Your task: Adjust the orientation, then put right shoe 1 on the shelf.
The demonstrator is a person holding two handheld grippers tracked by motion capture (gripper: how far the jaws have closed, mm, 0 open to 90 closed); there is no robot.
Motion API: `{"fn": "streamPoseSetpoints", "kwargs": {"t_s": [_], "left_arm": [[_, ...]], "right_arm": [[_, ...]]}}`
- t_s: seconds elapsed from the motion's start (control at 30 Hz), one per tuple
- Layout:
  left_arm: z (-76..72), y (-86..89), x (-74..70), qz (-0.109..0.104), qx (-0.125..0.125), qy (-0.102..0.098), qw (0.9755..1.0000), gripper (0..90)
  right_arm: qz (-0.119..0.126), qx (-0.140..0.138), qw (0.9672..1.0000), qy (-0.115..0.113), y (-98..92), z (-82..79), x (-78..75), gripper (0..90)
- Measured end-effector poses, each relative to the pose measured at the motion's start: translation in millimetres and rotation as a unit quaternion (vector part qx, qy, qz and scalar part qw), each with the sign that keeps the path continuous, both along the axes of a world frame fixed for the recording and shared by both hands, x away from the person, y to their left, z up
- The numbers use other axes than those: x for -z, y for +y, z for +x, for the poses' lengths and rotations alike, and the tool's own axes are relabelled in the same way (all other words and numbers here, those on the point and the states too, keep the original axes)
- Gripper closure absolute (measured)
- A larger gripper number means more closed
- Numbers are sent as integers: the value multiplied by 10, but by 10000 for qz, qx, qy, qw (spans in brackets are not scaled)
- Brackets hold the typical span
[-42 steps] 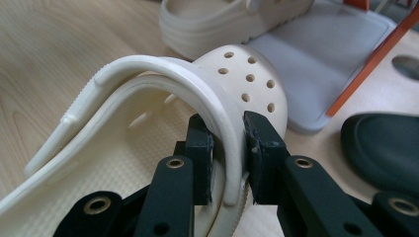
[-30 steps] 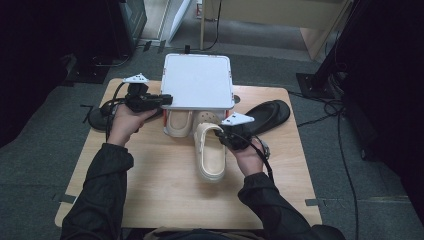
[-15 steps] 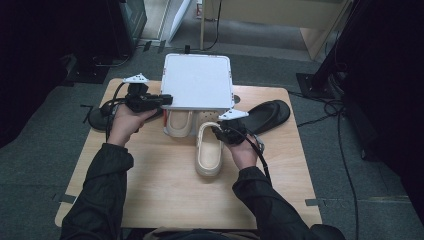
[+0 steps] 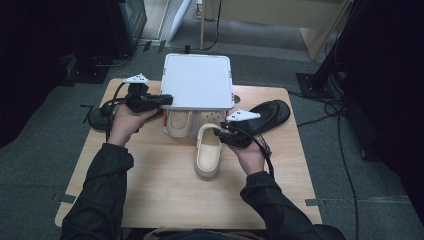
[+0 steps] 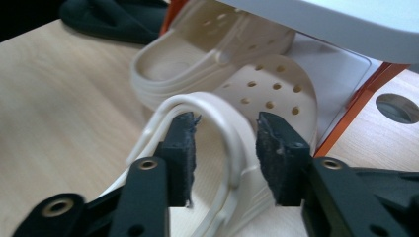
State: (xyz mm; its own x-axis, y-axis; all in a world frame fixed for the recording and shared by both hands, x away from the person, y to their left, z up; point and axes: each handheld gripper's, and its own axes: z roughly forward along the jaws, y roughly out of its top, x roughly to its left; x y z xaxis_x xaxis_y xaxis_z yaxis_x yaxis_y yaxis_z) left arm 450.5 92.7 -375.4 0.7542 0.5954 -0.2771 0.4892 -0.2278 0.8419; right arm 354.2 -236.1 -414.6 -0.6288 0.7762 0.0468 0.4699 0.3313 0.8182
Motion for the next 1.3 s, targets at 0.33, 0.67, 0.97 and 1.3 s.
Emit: {"fn": "streamPoseSetpoints", "kwargs": {"t_s": [0.33, 0.67, 0.97, 1.3], "left_arm": [[-3, -3, -5, 21, -11, 6, 10000, 805], [-4, -3, -8, 36, -13, -2, 10000, 805], [-4, -1, -6, 20, -10, 8, 10000, 805], [-5, 4, -2, 11, 0, 5, 10000, 805]], "right_arm": [[-43, -303, 9995, 115, -24, -474, 224, 738], [17, -415, 9978, 524, -11, -873, 529, 742], [28, -557, 9955, 760, 69, -1009, 665, 736], [-7, -673, 9934, 929, 169, -1029, 830, 753]]}}
